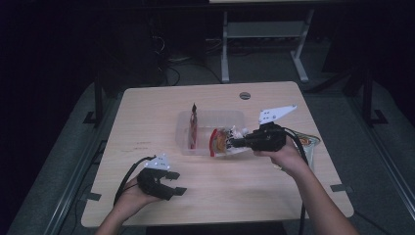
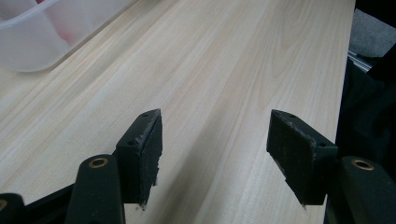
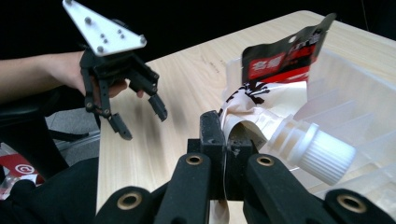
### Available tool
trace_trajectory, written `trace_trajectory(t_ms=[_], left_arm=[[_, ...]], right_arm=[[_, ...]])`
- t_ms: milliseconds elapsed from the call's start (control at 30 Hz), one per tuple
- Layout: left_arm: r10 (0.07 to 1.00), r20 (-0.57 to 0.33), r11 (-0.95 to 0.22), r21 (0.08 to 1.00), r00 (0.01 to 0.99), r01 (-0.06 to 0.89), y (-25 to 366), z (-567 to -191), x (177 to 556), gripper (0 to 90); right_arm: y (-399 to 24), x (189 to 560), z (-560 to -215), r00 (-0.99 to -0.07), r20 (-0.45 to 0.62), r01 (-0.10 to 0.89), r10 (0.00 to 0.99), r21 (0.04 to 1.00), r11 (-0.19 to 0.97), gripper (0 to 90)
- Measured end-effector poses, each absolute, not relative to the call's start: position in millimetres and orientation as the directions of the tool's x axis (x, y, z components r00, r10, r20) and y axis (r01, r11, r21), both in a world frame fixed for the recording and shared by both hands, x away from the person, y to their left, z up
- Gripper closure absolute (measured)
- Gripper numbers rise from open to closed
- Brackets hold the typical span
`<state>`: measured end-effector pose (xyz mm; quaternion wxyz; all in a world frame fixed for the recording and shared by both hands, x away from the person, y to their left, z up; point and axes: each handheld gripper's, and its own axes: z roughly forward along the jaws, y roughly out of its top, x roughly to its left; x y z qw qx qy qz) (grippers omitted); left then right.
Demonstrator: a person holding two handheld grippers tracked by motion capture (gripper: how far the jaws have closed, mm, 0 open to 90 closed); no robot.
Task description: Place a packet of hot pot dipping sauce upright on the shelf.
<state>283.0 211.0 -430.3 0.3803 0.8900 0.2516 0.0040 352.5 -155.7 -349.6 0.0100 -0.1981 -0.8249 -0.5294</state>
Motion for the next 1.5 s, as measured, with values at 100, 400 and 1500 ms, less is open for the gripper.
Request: trace_trajectory(t_ms=[100, 400, 1500], left_arm=[[0.449, -0.184, -0.586, 0.678, 0.874, 0.444, 211, -431, 283, 35.3], [0.446, -0.183, -0.586, 0.68, 0.876, 0.441, 211, -432, 284, 34.8], [0.458, -0.178, -0.575, 0.688, 0.871, 0.443, 217, -433, 289, 34.7]], right_arm=[[-157, 359, -347, -0.919, 0.222, 0.338, 0.325, 0.869, 0.361, 89.3], [-166, 378, -339, -0.907, 0.206, 0.341, 0.367, 0.87, 0.355, 89.3], [-213, 388, -343, -0.851, 0.16, 0.376, 0.5, 0.851, 0.367, 89.3]])
